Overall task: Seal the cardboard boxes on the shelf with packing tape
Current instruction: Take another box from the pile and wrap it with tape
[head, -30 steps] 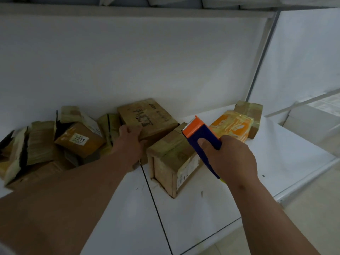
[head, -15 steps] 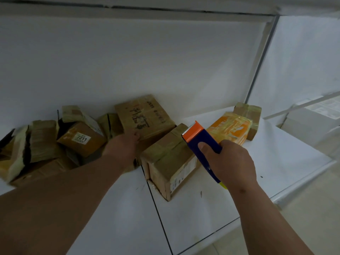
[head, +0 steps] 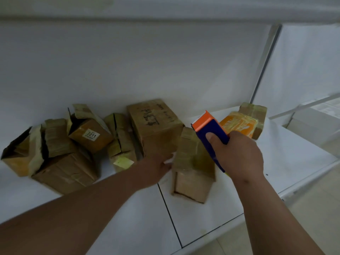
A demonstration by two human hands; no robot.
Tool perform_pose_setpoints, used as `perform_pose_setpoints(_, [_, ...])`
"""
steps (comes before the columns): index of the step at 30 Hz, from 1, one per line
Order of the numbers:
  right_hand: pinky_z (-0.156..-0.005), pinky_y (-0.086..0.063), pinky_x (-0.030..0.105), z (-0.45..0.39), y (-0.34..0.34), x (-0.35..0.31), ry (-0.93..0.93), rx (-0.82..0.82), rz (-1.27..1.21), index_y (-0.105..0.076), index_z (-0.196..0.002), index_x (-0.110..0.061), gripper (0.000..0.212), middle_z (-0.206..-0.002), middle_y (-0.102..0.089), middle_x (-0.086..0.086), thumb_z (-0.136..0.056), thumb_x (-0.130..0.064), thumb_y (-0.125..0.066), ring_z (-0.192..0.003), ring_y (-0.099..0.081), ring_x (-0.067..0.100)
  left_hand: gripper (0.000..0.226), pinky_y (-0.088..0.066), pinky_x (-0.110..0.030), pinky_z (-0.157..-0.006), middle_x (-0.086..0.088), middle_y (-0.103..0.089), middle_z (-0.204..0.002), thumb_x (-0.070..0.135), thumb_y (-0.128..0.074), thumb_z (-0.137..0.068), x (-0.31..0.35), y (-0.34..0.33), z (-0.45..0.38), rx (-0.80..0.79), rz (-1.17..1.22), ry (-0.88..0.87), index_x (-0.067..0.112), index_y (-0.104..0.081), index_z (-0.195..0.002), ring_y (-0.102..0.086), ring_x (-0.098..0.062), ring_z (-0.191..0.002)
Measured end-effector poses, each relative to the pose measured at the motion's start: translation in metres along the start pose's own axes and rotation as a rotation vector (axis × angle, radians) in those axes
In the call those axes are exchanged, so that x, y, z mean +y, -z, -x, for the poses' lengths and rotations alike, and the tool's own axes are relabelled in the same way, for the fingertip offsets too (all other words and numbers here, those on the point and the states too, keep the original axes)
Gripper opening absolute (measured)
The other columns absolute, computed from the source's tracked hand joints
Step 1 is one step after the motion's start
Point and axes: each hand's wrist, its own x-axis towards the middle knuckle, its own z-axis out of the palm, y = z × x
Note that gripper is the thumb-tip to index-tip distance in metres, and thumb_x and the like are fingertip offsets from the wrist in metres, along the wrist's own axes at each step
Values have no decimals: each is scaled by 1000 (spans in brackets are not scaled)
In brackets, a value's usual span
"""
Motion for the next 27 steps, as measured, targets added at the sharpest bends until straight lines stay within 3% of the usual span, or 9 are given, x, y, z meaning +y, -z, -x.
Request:
perform_pose_setpoints(3, [-59, -45, 31, -1, 4, -5, 50, 17, 76, -46, -88, -21, 43, -79, -57, -3, -89, -64, -45, -71, -56, 21, 49, -44, -15, -89, 11, -53, -135, 46, -42, -101, 21, -25, -6, -156, 109, -3, 44, -30, -149, -58, -11, -114])
perform_pose_setpoints(5, [-65, -50, 35, -2, 5, -8, 74, 12, 136, -48, -90, -20, 43, -83, -60, 0, -88, -63, -46, -74, -58, 23, 54, -38, -22, -102, 9, -36, -150, 45, -39, -102, 31, -32, -20, -240, 99, -1, 47, -15, -151, -45, -16, -132])
perform_pose_setpoints(9, [-73, -54, 41, -6, 4, -8, 67, 2, 192, -55, -99, -16, 51, -89, -64, 3, -88, -65, -46, -79, -62, 26, 65, -25, -46, -116, 3, -9, -163, 46, -37, -101, 25, -28, -46, -117, -335, 7, 49, 6, -150, -18, -28, -147])
perform_pose_setpoints(11, [-75, -54, 43, -8, 1, -10, 85, -1, 227, -56, -99, -16, 52, -89, -65, 5, -88, -65, -45, -79, -63, 28, 66, -19, -53, -116, 4, -6, -163, 53, -39, -98, 30, -18, -55, -19, -544, 60, 52, 2, -149, -11, -32, -148])
perform_pose_setpoints(15, [-76, -51, 41, -15, -3, -15, 112, -36, 258, -49, -89, -17, 47, -89, -65, 5, -88, -64, -46, -80, -63, 28, 74, -18, -51, -115, 1, -11, -162, 54, -51, -91, 21, 11, -71, 242, -722, 122, 45, -9, -152, -11, -28, -148])
perform_pose_setpoints(18, [-73, -49, 37, -18, -8, -17, 131, -41, 263, -41, -85, -19, 44, -89, -65, 4, -88, -63, -48, -81, -63, 27, 79, -26, -52, -112, 1, -12, -162, 47, -53, -91, -15, 26, -73, 198, -850, 124, 40, -4, -153, -17, -27, -147])
perform_pose_setpoints(21, [-72, -46, 36, -18, -14, -17, 177, -38, 263, -45, -89, -19, 41, -91, -65, 4, -89, -60, -49, -83, -64, 27, 72, -30, -48, -107, 7, -14, -160, 34, -50, -94, -31, 37, -67, 245, -840, 154, 35, -8, -153, -24, -22, -142])
perform_pose_setpoints(27, [-68, -40, 34, -20, -16, -13, 164, -15, 299, -51, -96, -15, 47, -90, -64, 3, -89, -61, -46, -81, -62, 25, 67, -25, -42, -105, 14, -23, -156, 28, -47, -96, -57, 56, -34, 289, -912, 136, 41, -14, -153, -28, -16, -139])
